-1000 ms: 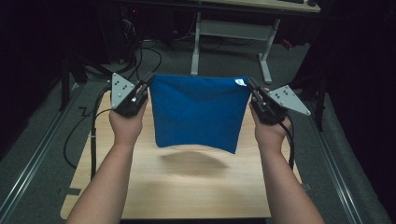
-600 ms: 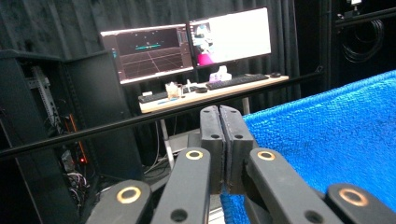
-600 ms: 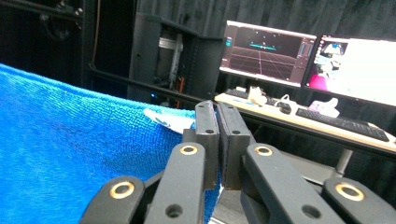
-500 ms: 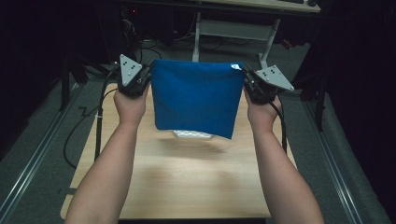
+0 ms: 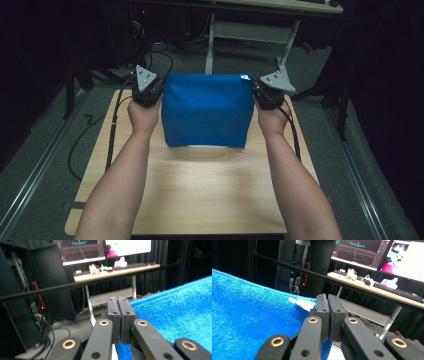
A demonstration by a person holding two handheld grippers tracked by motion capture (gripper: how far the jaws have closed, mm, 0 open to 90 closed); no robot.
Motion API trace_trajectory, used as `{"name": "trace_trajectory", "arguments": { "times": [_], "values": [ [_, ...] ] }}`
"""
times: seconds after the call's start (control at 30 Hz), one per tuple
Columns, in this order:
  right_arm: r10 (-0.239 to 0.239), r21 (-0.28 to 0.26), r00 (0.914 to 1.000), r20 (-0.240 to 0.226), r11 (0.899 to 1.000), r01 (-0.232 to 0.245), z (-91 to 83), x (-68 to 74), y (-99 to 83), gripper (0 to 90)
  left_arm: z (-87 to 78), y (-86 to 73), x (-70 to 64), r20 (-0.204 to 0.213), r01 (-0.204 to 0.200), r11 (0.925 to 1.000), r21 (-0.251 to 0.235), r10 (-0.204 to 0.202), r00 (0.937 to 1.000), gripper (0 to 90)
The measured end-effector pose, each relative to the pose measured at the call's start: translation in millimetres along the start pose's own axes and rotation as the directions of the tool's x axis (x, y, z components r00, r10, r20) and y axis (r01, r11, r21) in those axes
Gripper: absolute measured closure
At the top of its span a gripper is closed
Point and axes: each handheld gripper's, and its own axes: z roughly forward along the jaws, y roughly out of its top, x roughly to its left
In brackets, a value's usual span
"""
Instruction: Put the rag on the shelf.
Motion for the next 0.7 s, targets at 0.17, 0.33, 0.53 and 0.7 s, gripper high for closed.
{"name": "trace_trajectory", "arguments": {
  "times": [0.17,0.33,0.53,0.7],
  "values": [
    [-0.015,0.025,0.9999,0.004,1.0,0.015,5.6,6.1,-20.6,88.6,3.3,-23.7,-2.0,0.008,0.025,0.9994,0.022,-0.025,0.9996,89.1],
    [-0.009,0.062,0.9999,-0.009,0.998,0.01,7.7,8.1,-41.5,88.5,4.2,-41.8,-6.9,0.021,0.021,0.9981,0.058,-0.022,0.9995,89.1],
    [0.003,0.104,0.9996,-0.029,0.995,0.0,9.3,11.3,-63.0,88.6,3.6,-65.5,-9.6,0.048,0.041,0.9923,0.117,-0.047,0.9977,89.1],
    [0.037,0.141,0.9982,-0.048,0.99,-0.03,10.9,13.7,-79.6,88.5,3.6,-88.5,-14.9,0.062,0.057,0.9823,0.179,-0.069,0.9957,89.1]
  ]
}}
